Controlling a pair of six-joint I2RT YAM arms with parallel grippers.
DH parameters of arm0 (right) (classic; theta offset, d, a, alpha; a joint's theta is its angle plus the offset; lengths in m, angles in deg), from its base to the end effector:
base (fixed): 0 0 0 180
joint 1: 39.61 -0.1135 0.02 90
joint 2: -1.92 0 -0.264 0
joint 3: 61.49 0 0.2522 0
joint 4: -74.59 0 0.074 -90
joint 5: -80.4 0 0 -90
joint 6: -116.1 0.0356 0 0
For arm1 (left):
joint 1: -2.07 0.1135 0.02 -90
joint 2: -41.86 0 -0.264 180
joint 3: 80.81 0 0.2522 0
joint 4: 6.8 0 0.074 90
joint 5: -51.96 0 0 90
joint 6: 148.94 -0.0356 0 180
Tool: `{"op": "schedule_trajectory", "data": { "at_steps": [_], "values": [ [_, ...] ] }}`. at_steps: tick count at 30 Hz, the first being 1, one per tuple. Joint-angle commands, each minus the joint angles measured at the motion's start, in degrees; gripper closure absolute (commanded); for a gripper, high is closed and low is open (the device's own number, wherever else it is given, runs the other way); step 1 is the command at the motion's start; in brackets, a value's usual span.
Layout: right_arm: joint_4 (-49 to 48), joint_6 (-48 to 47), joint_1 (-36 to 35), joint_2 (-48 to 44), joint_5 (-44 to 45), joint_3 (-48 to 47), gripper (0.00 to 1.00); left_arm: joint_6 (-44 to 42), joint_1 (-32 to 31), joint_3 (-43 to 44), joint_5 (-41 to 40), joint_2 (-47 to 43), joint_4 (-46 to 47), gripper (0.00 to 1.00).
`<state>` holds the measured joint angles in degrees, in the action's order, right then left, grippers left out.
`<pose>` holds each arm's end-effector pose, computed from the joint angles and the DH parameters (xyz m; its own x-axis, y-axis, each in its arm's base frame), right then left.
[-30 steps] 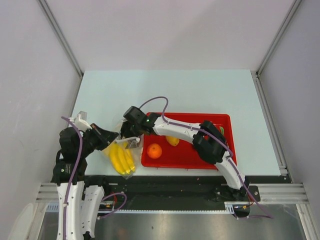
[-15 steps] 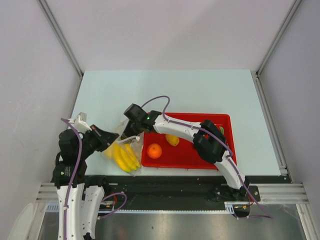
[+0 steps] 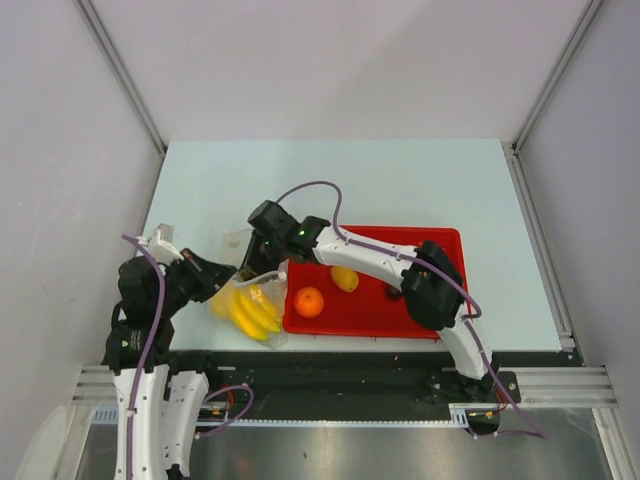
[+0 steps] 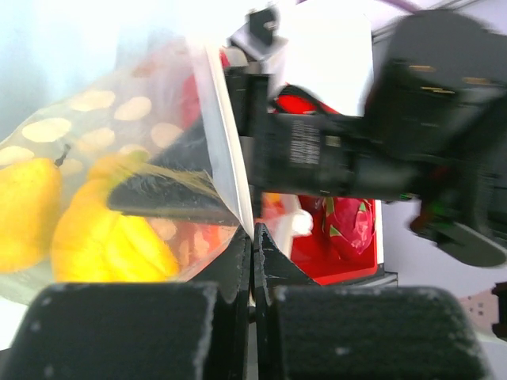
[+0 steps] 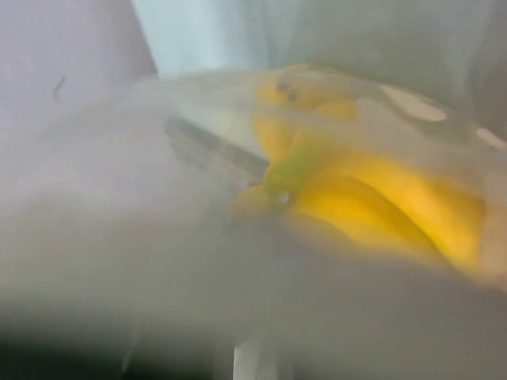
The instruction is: Open the zip-top bag and remove the fake food
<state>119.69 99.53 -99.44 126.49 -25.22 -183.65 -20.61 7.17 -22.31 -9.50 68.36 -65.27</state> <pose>0.2404 0.4327 0.2404 -0.9913 0.1314 -0.0023 0.0917 0.7042 0.7040 0.0930 -0.0088 0.3180 -0.5640 -0.5973 -0.5701 -0.0024 0.6917 -0.7222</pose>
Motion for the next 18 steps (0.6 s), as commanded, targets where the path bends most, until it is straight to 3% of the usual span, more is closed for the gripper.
{"op": "schedule_trajectory", "data": {
  "at_steps": [1,13,18],
  "values": [
    [-5.7,-7.4,-0.5,-7.5,-4.2,0.7,1.00,-1.4,0.0,0.1,-1.6,-0.6,1.2,1.00],
    [-14.0,-21.7,-0.6,-15.2,-7.0,5.7,1.00,-0.9,0.0,2.3,-2.6,-2.3,-2.0,1.00],
    [-18.9,-19.1,1.5,-16.7,-8.3,4.5,1.00,-0.4,-0.1,1.6,-2.7,-4.2,-3.8,1.00]
  ]
}}
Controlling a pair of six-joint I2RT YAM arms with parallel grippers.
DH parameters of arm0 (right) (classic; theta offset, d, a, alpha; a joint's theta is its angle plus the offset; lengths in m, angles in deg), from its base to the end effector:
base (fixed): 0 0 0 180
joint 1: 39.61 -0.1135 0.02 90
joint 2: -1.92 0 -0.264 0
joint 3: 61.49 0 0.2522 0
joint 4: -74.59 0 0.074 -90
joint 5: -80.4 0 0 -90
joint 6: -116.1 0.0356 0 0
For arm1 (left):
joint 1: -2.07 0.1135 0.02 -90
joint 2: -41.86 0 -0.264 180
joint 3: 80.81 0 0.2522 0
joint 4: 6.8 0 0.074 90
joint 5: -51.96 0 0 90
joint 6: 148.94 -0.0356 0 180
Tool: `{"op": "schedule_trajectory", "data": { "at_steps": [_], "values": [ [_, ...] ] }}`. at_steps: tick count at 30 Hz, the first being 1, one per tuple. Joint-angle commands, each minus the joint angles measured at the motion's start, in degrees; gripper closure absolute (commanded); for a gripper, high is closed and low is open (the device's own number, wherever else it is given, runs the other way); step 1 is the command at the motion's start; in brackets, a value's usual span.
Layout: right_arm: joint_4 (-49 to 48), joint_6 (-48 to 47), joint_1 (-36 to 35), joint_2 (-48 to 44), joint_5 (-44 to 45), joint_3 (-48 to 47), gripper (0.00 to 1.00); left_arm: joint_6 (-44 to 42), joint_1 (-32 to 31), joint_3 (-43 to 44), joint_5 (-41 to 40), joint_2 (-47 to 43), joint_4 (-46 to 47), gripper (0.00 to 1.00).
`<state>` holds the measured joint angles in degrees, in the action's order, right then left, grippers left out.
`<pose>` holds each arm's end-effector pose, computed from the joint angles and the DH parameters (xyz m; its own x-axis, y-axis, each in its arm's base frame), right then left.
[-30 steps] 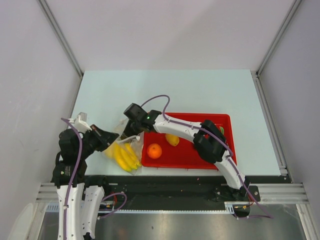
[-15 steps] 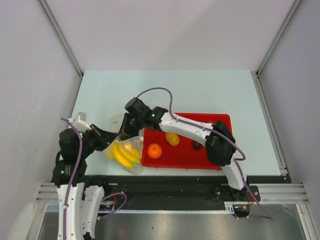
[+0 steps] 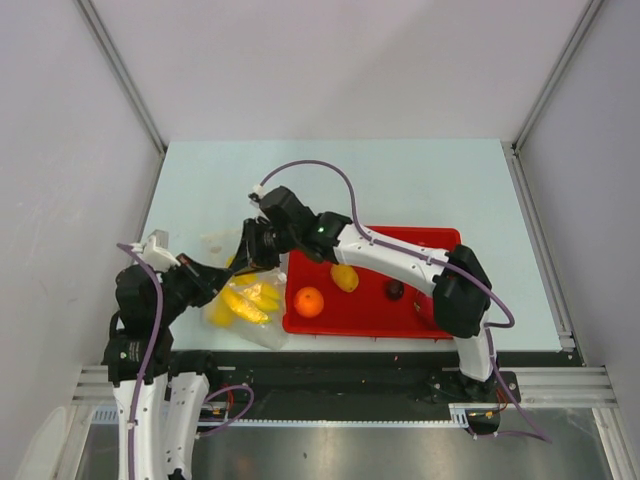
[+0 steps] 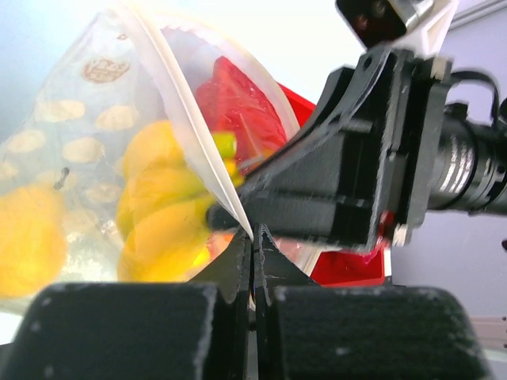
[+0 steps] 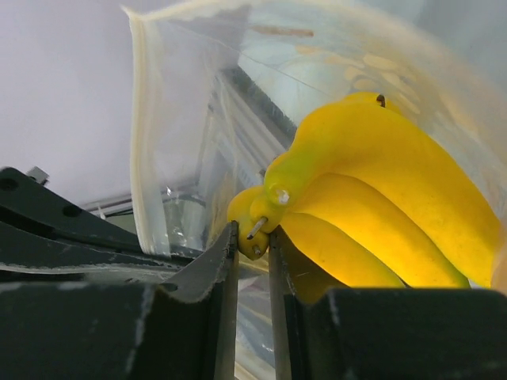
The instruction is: Open the zip-top bag and remove the fake food
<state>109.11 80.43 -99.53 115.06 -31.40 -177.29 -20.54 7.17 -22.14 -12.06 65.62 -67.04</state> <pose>0.2224 0.4104 0.3115 -0.9354 -0.1100 -0.3360 -0.3458 0.4833 0.8043 0.0821 -0.0083 0.3188 -0.5293 -0.6078 -0.5919 -0.0183 0.7057 -0.7083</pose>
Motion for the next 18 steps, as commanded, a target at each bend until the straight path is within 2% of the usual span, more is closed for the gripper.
{"op": "schedule_trajectory", "data": {
  "at_steps": [1,9,18],
  "values": [
    [-9.3,1.2,1.9,-6.0,-2.0,-1.8,1.00,-0.3,0.0,1.3,0.0,-2.2,-2.1,1.00],
    [-23.6,18.5,5.3,-7.4,-0.7,1.4,1.00,0.6,0.1,1.0,-0.2,-4.2,-4.1,1.00],
    [-32.3,27.8,6.4,-9.4,-5.2,2.1,1.00,-0.1,0.0,1.4,-2.1,-3.6,-4.8,1.00]
  ]
}}
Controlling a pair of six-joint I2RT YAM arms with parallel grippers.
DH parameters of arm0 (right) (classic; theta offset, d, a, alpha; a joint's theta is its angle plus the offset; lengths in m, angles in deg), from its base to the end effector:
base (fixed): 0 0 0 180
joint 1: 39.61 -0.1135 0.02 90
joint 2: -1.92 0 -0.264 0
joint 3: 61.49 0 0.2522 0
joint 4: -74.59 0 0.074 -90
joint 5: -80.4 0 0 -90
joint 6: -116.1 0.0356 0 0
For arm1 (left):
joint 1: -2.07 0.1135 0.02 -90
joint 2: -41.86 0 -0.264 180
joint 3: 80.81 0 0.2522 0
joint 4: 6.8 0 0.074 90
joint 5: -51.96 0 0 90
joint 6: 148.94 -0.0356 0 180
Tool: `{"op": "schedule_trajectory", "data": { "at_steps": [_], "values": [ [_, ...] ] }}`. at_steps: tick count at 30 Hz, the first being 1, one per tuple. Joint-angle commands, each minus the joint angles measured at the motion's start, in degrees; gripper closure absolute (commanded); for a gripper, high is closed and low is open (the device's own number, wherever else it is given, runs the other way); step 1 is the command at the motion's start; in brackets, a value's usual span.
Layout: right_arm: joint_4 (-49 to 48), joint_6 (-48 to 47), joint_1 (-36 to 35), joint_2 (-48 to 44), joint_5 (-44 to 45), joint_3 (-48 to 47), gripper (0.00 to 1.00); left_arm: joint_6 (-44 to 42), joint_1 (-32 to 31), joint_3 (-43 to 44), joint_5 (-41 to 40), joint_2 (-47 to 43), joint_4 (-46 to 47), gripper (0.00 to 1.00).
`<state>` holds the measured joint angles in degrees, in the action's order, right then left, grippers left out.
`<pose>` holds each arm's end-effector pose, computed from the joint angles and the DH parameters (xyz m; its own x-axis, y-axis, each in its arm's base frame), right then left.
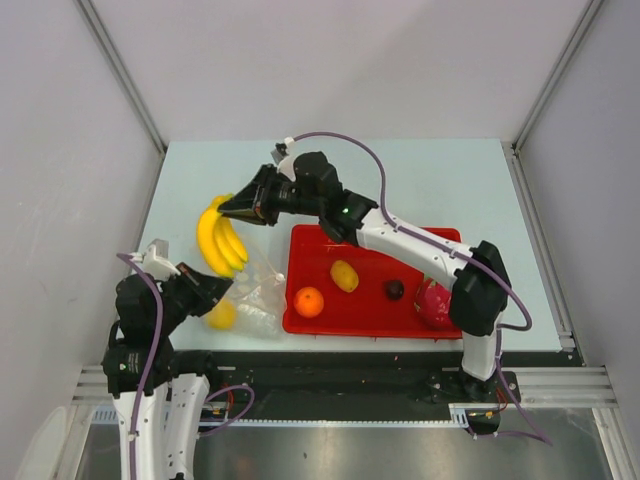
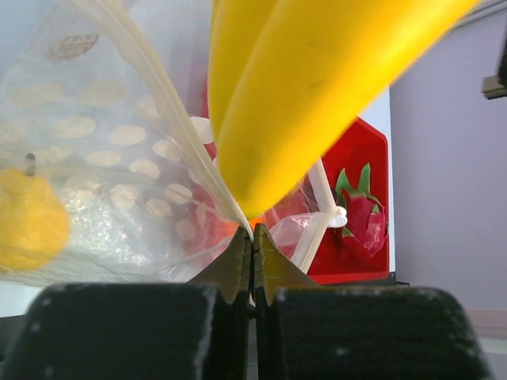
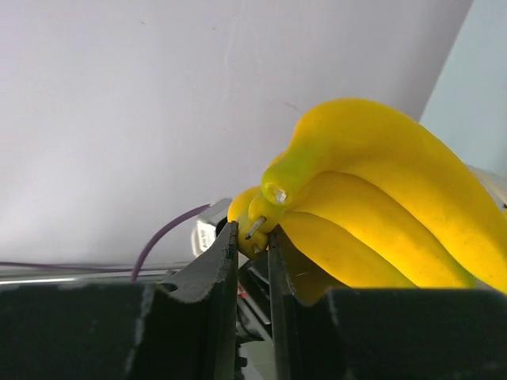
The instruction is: Open the zip-top bag and remove the fake food
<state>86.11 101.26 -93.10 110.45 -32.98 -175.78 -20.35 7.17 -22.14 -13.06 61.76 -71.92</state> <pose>0.2629 0.3789 0.3784 -0.9555 0.2005 -0.2163 -0.1914 0.1366 0.9720 0.0647 -0.0093 0.3141 -0.5304 -0.6150 -0.5835 -0.0441 0.7074 -0.7054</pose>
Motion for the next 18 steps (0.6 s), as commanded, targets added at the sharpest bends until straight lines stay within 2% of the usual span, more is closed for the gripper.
{"op": "schedule_trajectory", "data": {
  "at_steps": [1,3,6,11,12,14,18],
  "values": [
    [-11.5,8.1,0.2,-5.2,-3.9,0.6,1.00,-0.7,-0.1,1.4,-1.2,0.5,0.0,1.00],
    [-11.7,7.5,1.0,-6.5,-4.5,-0.9,1.00,-1.1,0.0,1.4,-1.6,0.9,0.1,1.00],
    [-6.8,1.8,4.3,-8.2,-5.3,-4.1,1.00,-1.6,0.0,1.9,-1.9,1.6,0.5,1.00],
    [12.1,-13.9,12.3,-14.2,-4.4,-4.2,1.00,-2.8,0.0,3.1,-2.2,3.2,0.7,1.00],
    [18.2,-16.2,13.4,-15.3,-4.1,-2.9,1.00,-3.1,0.0,3.3,-2.4,3.4,0.7,1.00],
    [23.6,-22.6,15.8,-18.4,-2.6,-0.7,1.00,-3.6,0.0,3.9,-2.6,4.0,0.6,1.00],
    [35.1,-30.1,22.0,-23.4,-0.3,12.3,1.00,-4.5,-0.1,4.9,-2.9,4.8,0.5,1.00]
  ]
}}
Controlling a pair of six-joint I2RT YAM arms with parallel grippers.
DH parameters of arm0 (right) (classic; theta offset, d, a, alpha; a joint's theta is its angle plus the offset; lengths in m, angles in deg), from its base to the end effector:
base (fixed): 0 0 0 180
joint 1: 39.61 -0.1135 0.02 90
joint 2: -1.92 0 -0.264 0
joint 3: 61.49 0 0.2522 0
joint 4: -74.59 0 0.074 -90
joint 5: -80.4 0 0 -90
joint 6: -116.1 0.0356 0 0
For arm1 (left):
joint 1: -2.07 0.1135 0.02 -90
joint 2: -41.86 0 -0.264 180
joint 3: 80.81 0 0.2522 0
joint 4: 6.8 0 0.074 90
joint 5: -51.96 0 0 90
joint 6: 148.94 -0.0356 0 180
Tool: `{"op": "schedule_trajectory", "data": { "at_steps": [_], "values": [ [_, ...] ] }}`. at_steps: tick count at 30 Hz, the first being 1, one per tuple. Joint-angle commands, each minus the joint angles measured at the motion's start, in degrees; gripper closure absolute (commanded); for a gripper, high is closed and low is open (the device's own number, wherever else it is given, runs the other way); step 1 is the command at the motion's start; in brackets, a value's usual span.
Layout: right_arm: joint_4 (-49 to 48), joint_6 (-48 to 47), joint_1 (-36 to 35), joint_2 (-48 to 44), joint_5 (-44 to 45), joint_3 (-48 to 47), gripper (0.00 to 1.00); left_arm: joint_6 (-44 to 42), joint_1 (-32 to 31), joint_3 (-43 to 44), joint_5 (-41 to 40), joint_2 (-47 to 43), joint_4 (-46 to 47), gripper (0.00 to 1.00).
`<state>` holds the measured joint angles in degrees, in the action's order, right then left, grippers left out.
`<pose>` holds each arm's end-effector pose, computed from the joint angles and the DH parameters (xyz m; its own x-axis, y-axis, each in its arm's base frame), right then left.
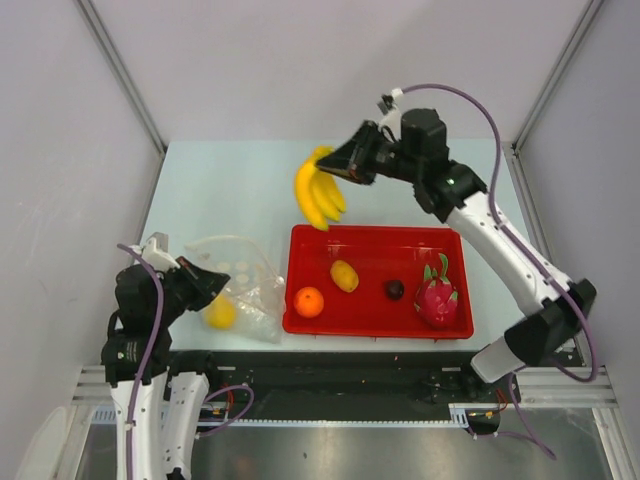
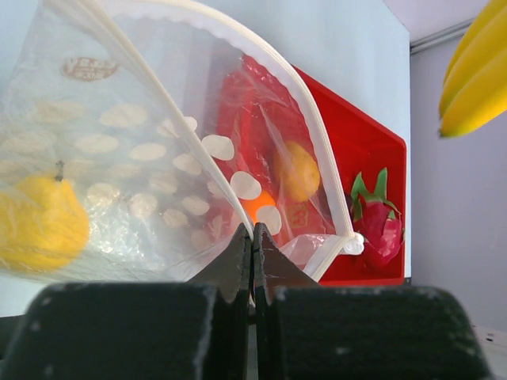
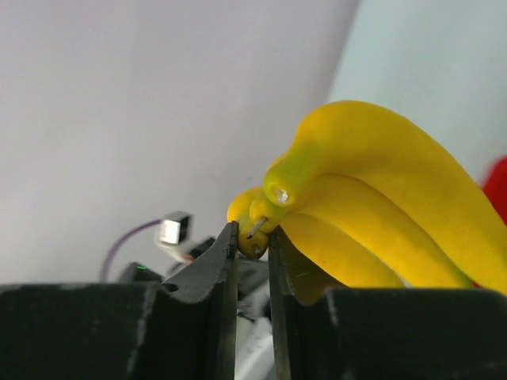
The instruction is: Open the zip-top bag and remove the fake food
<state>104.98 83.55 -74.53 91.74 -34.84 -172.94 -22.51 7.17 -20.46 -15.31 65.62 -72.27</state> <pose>0.2853 0.2177 0.4543 -0.7949 0.3749 -0.4770 -0.3592 0.3427 0.8680 0.0753 -0.0071 0.3186 -0.5385 -0.5980 -0.5937 -0.0805 0.7379 -0.6701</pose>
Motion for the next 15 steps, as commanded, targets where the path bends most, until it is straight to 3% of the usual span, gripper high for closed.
{"op": "schedule_trajectory", "data": {
  "at_steps": [1,6,13,15],
  "values": [
    [18.0,-13.8,4.1,-5.4,2.0,11.5,1.00,-2.7,0.0,3.5,-0.8,1.1,0.8,1.00],
    [27.8,-26.2,2.3,-6.5,8.3,16.6,1.00,-3.5,0.0,4.7,0.0,3.2,1.4,1.00],
    [32.2,-32.0,-2.8,-3.7,20.1,21.4,1.00,-4.1,0.0,3.9,2.9,5.2,3.5,1.00],
    [31.5,-32.3,-4.5,-3.0,21.0,22.6,0.94,-4.5,-0.1,3.9,2.9,5.3,3.5,1.00]
  ]
}}
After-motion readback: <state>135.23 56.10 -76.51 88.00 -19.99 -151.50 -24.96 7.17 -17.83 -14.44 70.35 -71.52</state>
